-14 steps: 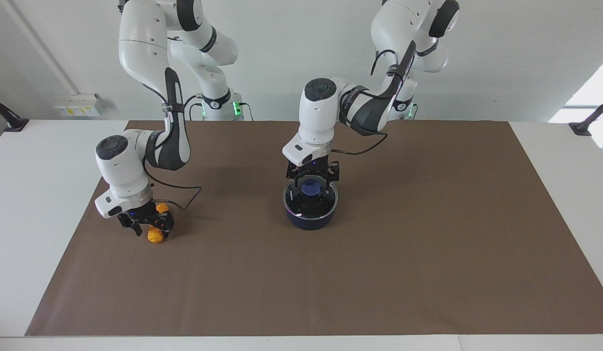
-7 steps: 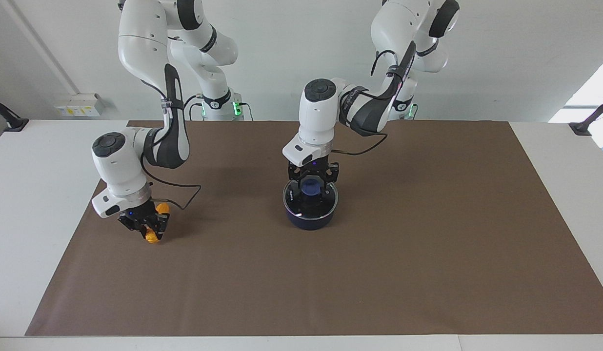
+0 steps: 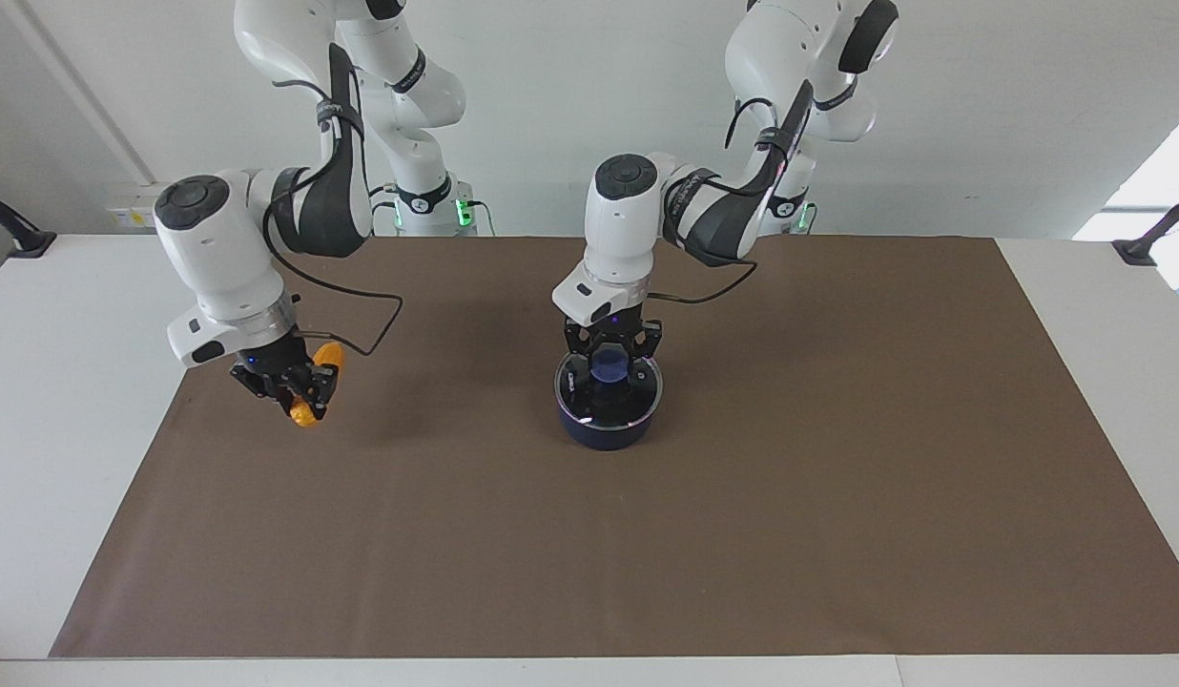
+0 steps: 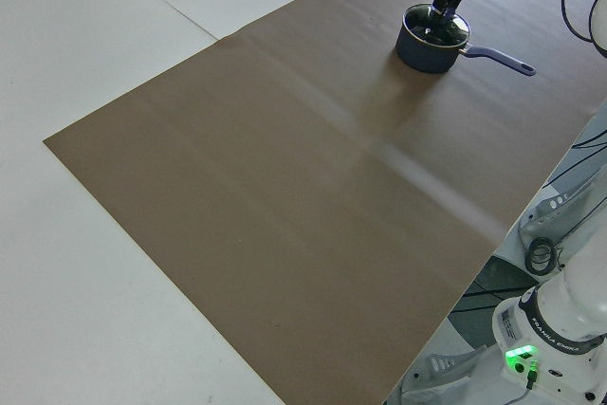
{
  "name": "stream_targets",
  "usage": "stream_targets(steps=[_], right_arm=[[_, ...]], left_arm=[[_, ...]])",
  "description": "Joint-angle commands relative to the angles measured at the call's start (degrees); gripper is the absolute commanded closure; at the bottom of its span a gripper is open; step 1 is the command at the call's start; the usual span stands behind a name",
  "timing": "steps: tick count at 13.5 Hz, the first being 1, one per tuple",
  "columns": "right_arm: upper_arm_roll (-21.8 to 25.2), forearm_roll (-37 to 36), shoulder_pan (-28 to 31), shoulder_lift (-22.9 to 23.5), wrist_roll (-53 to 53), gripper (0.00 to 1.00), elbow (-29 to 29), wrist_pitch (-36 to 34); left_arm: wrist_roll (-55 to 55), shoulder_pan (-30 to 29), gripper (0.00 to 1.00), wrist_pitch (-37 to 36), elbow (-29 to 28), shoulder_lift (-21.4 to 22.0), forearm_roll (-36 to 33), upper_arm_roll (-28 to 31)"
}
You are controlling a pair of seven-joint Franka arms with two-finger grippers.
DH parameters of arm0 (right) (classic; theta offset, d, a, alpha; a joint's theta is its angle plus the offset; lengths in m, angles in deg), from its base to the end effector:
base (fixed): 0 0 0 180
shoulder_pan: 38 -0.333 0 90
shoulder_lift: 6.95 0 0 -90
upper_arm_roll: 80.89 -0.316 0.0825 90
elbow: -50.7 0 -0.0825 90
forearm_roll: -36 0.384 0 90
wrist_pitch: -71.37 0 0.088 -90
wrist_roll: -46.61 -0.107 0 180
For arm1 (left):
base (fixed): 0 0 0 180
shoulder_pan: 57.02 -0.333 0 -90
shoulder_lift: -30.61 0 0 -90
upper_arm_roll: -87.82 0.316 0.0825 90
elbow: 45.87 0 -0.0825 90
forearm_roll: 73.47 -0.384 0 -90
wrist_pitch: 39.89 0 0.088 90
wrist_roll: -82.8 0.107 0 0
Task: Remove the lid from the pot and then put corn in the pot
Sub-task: 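Grasp the lid knob with the left gripper while the right gripper grasps the corn, then lift the lid off with the left gripper while the right gripper carries the corn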
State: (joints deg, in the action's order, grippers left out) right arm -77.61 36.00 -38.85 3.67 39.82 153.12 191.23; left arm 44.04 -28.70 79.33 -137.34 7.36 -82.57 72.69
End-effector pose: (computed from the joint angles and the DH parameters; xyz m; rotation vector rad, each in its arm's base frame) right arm 0.6245 -0.0246 0.4584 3.1201 -0.2491 0.1875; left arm 0.5136 -0.4448 0.4133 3.0999 -0.1981 0.1509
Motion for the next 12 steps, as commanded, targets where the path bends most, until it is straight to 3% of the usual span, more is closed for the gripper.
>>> stream_targets(steps=[1,5,8,10,12], right_arm=[[0.0,0.4,-1.3,-3.6,-3.5,1.00,0.1,-4.3],[-0.1,0.2,-2.4,-7.7,-7.2,1.00,0.2,-11.9],[-0.3,0.2,-4.8,-8.2,-11.2,1.00,0.9,-11.1],[-0.7,0.2,-6.8,-8.2,-15.2,1.00,1.0,-10.7],[-0.7,0.2,-10.6,-7.4,-22.2,1.00,1.1,-9.5]], left_arm=[[-1.2,0.5,1.00,0.0,-0.5,1.8,0.1,0.5],[0.7,-1.1,1.00,-4.3,-0.7,6.4,-1.2,0.8],[5.8,-6.8,1.00,-9.1,-1.9,10.5,-1.2,0.8],[12.8,-11.2,1.00,-9.0,-4.6,13.5,-1.0,0.7],[16.2,-15.0,1.00,-7.9,-6.1,13.8,-0.7,0.5]])
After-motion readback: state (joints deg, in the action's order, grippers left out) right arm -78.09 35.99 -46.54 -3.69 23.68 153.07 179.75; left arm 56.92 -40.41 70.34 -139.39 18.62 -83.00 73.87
